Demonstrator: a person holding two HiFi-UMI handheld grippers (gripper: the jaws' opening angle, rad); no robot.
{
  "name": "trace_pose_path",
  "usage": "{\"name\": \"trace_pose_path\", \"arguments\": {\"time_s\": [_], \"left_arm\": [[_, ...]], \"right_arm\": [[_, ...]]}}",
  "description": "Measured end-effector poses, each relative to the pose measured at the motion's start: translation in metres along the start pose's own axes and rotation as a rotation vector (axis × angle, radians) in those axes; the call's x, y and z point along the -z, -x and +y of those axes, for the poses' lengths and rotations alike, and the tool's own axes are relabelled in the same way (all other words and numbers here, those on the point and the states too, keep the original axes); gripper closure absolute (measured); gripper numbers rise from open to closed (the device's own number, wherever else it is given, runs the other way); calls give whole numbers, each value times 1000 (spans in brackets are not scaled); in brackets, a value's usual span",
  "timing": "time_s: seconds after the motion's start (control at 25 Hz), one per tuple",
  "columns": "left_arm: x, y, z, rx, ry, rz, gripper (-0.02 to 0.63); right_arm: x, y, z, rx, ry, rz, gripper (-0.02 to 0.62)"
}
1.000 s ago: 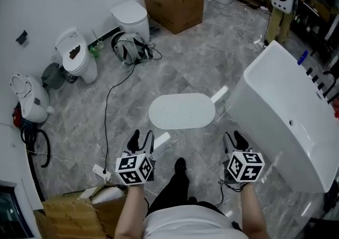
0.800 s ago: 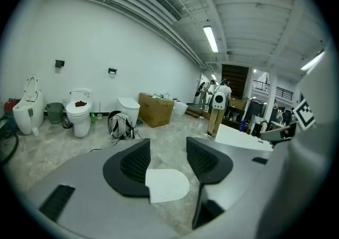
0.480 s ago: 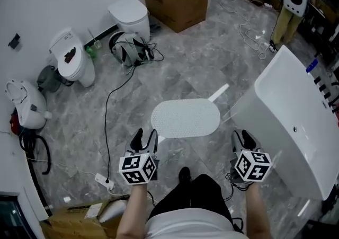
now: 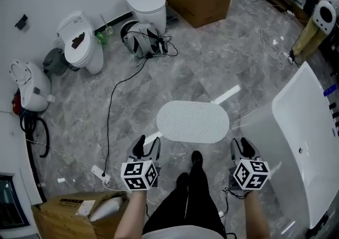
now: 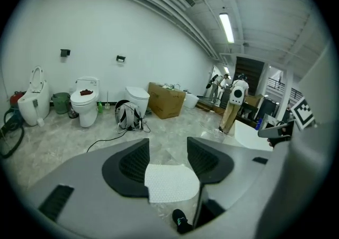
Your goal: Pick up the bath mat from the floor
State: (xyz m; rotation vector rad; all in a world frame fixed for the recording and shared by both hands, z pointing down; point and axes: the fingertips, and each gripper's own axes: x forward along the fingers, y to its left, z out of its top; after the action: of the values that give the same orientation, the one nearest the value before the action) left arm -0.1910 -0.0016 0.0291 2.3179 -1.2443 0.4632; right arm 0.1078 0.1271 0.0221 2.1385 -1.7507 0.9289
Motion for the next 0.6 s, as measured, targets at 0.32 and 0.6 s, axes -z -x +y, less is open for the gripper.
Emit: {"name": "trace_pose_path", "arguments": {"time_s": [0.32, 0.6], "left_arm": [[46, -46, 48, -169, 121, 27, 379], [111, -96, 100, -297, 211, 39, 371]], "right_arm": [[25, -121, 28, -188, 107, 150, 436], [69, -235, 60, -339, 207, 223, 437]]}}
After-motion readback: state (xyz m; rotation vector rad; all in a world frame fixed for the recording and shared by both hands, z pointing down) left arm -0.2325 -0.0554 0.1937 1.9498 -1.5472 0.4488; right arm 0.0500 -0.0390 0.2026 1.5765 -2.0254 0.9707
